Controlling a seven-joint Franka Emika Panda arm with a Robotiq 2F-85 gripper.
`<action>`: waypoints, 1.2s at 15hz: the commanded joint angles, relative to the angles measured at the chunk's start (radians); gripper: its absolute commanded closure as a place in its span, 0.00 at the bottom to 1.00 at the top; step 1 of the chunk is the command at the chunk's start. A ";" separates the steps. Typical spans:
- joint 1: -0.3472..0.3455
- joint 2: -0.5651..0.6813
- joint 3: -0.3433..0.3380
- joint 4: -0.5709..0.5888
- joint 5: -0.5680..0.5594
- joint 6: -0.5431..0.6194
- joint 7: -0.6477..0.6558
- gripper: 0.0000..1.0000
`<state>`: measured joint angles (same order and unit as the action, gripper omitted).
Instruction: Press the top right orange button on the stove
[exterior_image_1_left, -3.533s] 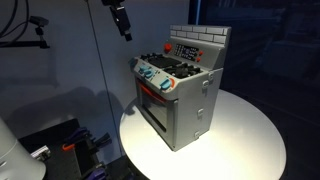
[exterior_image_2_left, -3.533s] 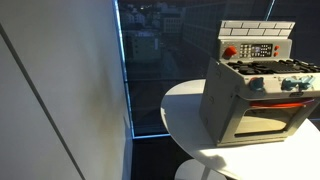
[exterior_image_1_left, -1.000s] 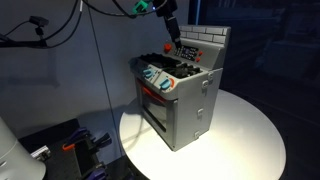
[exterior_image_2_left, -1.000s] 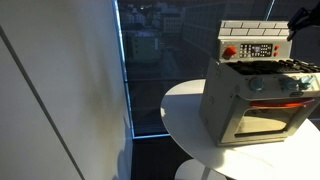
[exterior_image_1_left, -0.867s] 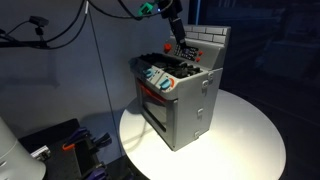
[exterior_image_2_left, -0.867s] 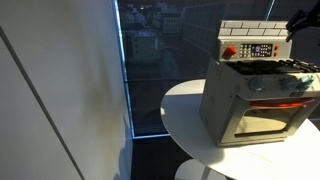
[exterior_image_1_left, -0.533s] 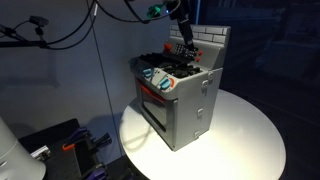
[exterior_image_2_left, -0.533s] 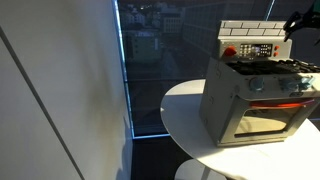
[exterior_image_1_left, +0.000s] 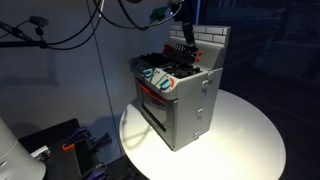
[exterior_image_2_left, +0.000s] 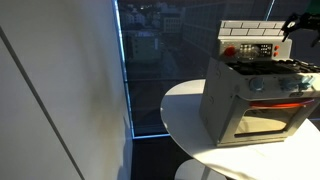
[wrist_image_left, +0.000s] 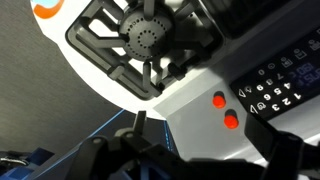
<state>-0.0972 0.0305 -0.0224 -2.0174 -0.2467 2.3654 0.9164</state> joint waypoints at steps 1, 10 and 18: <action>0.019 0.019 -0.023 0.032 -0.022 -0.016 0.067 0.00; 0.024 0.039 -0.040 0.049 -0.022 -0.067 0.122 0.00; 0.032 0.048 -0.046 0.061 -0.012 -0.111 0.128 0.00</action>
<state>-0.0788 0.0584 -0.0573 -1.9993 -0.2467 2.2991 1.0214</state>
